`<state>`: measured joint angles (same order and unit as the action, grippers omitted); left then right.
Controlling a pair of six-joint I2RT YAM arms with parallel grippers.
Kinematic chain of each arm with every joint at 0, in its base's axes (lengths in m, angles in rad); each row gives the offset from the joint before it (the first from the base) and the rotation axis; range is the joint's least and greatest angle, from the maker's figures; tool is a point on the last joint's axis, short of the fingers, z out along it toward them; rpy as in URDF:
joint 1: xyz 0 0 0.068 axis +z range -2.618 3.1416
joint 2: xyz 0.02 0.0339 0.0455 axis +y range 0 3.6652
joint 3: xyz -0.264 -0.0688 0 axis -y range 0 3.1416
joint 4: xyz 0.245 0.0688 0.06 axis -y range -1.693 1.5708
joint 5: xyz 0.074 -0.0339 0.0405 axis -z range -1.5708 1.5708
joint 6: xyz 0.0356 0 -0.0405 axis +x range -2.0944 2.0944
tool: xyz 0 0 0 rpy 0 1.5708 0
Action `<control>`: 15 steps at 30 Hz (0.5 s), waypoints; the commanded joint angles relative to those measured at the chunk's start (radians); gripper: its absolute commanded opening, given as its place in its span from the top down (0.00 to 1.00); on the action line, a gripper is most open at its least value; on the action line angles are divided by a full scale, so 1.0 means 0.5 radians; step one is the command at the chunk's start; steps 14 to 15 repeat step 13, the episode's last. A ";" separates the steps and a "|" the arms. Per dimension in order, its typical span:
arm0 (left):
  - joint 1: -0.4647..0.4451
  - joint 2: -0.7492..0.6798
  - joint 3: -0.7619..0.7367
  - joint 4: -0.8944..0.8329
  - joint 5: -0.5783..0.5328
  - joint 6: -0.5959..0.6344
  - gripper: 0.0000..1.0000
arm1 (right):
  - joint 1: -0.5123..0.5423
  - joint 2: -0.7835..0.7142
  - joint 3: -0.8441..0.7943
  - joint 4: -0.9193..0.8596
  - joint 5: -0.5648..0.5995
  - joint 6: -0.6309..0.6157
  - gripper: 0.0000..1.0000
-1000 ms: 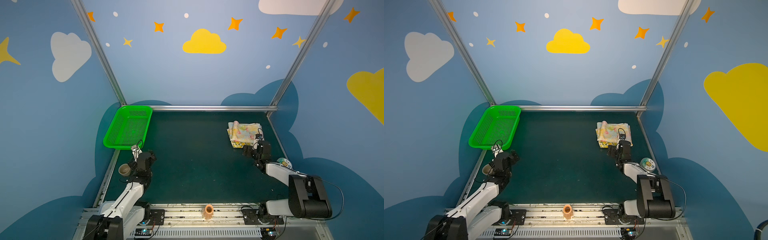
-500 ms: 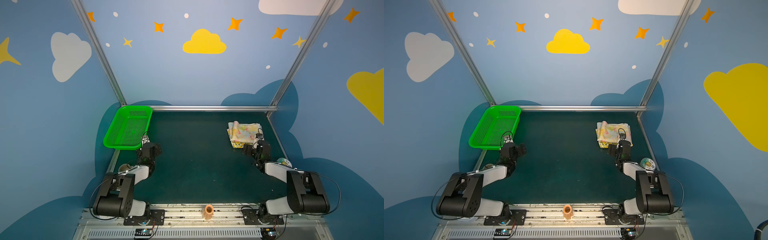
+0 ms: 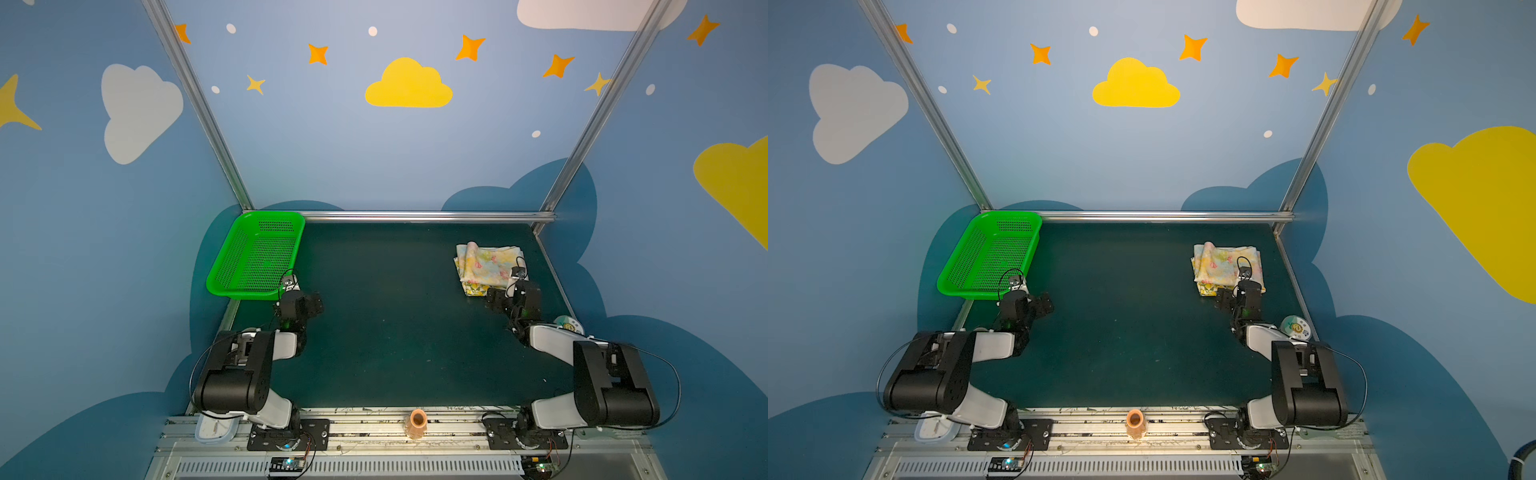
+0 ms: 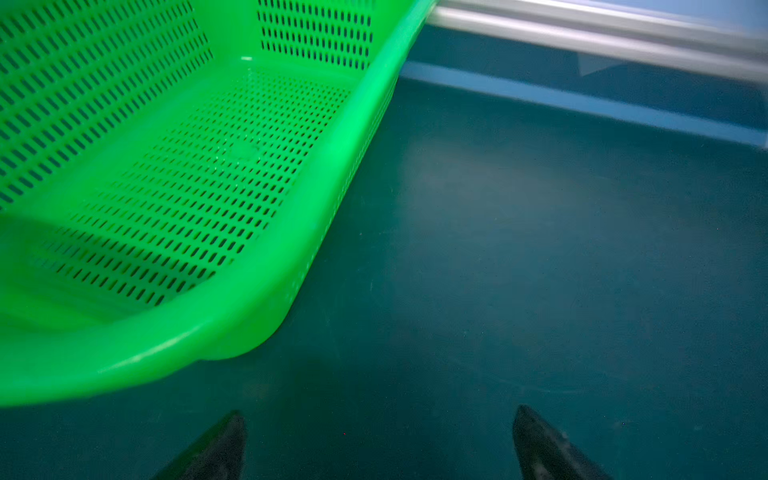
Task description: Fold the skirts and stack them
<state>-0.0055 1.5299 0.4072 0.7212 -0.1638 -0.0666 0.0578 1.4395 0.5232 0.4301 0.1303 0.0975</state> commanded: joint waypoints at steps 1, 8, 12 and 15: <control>0.011 -0.008 0.021 0.070 0.041 0.003 0.01 | -0.015 0.020 0.006 0.027 -0.019 0.010 0.09; 0.012 -0.017 0.026 0.047 0.046 0.010 0.01 | -0.021 0.029 0.015 0.017 -0.038 0.013 0.09; 0.011 -0.021 0.025 0.045 0.046 0.010 0.01 | -0.031 0.017 0.010 0.013 -0.055 0.011 0.09; 0.014 -0.019 0.024 0.046 0.045 0.011 0.01 | -0.032 0.014 0.002 0.026 -0.054 0.012 0.09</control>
